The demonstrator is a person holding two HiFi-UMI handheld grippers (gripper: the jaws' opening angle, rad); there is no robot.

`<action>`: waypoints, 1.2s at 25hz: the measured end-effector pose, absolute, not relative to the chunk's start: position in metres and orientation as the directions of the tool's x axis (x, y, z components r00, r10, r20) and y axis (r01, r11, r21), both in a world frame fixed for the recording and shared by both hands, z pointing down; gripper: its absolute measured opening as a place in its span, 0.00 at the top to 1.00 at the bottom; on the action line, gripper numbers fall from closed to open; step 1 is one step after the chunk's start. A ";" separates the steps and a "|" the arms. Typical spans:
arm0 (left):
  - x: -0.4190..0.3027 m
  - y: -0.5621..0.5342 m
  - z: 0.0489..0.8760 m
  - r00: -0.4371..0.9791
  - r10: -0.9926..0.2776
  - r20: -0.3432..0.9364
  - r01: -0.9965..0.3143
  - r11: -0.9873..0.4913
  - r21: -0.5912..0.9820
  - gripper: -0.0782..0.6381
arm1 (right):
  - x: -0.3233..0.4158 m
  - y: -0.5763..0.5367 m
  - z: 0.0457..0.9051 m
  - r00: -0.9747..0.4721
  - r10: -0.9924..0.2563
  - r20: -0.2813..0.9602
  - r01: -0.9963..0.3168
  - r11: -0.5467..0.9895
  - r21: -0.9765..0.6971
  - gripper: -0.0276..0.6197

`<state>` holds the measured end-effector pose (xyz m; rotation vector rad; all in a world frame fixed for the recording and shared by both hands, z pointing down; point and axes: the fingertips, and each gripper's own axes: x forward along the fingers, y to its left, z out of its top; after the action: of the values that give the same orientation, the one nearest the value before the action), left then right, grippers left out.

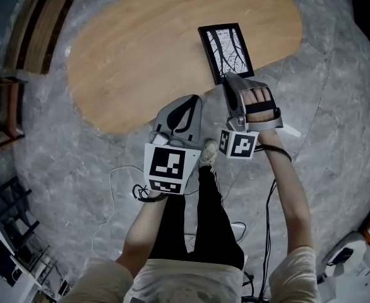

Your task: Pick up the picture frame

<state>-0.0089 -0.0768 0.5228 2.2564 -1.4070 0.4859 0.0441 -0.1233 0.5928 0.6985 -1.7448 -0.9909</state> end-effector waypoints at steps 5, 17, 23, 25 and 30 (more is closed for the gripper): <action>-0.013 -0.119 0.430 0.420 -0.815 0.400 -0.907 -0.395 0.147 0.88 | 0.041 -0.168 0.472 -0.319 -0.898 0.303 -0.186 0.373 0.909 0.83; -0.036 -0.105 0.171 0.448 -0.883 0.139 -0.894 -0.443 0.067 0.88 | 0.065 -0.127 0.147 -0.157 -0.986 -0.049 -0.795 0.097 0.598 0.83; -0.037 -0.081 0.099 0.462 -0.885 0.049 -0.887 -0.460 0.046 0.88 | 0.088 -0.075 0.079 -0.096 -0.987 -0.129 -0.963 0.059 0.261 0.83; -0.040 -0.070 0.090 0.463 -0.885 0.036 -0.886 -0.461 0.053 0.88 | 0.091 -0.055 0.074 -0.080 -0.990 -0.115 -0.974 0.054 0.219 0.83; -0.047 -0.047 0.094 0.464 -0.885 0.021 -0.885 -0.463 0.044 0.88 | 0.092 -0.019 0.075 -0.081 -0.990 -0.115 -0.988 0.065 0.137 0.83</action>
<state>-0.0471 -0.0468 0.0943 2.6466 -1.6013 -0.0078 0.0916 -0.0186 0.0755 2.1237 -2.2864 -0.2808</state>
